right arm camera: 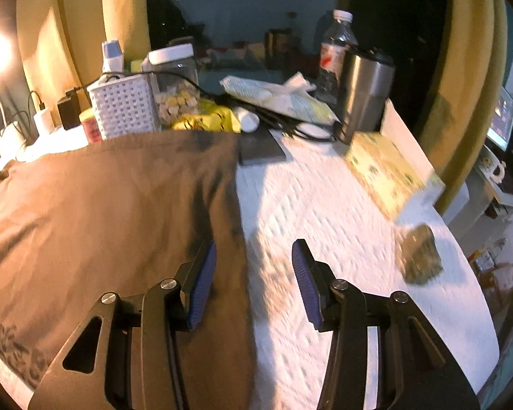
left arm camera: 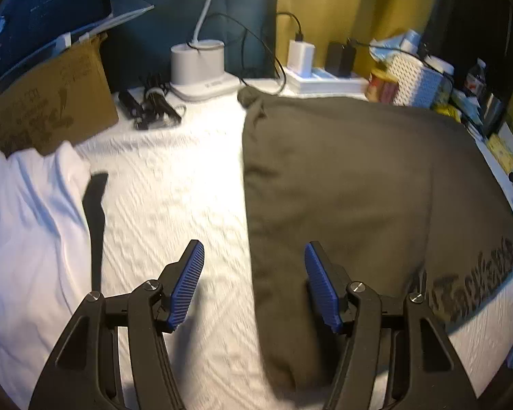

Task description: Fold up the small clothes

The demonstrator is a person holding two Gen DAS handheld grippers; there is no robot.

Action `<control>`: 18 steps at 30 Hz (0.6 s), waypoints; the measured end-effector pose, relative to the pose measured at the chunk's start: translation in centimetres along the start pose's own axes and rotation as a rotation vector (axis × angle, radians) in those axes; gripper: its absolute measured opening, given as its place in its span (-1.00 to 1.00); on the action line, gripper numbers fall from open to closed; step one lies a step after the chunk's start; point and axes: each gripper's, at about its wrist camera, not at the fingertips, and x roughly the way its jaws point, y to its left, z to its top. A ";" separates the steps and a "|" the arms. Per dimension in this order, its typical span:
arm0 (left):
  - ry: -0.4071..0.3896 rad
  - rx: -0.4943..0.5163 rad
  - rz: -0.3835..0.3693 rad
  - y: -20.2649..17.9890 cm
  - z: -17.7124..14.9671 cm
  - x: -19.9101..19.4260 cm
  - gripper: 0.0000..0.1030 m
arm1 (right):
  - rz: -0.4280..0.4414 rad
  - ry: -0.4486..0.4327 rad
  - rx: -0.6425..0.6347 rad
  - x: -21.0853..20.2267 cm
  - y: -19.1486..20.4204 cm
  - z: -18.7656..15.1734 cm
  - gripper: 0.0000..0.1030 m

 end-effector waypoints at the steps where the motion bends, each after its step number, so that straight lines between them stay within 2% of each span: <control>1: 0.004 0.004 -0.001 -0.1 -0.4 -0.1 0.19 | -0.003 0.005 0.005 -0.2 -0.3 -0.4 -0.06; 9: 0.010 -0.008 -0.042 -0.2 -3.1 -1.8 0.19 | -0.009 0.030 0.061 -2.7 -3.0 -4.6 -0.06; 18: 0.015 0.001 -0.092 -1.0 -5.1 -2.7 0.19 | 0.065 0.061 0.123 -4.9 -3.8 -8.5 -0.05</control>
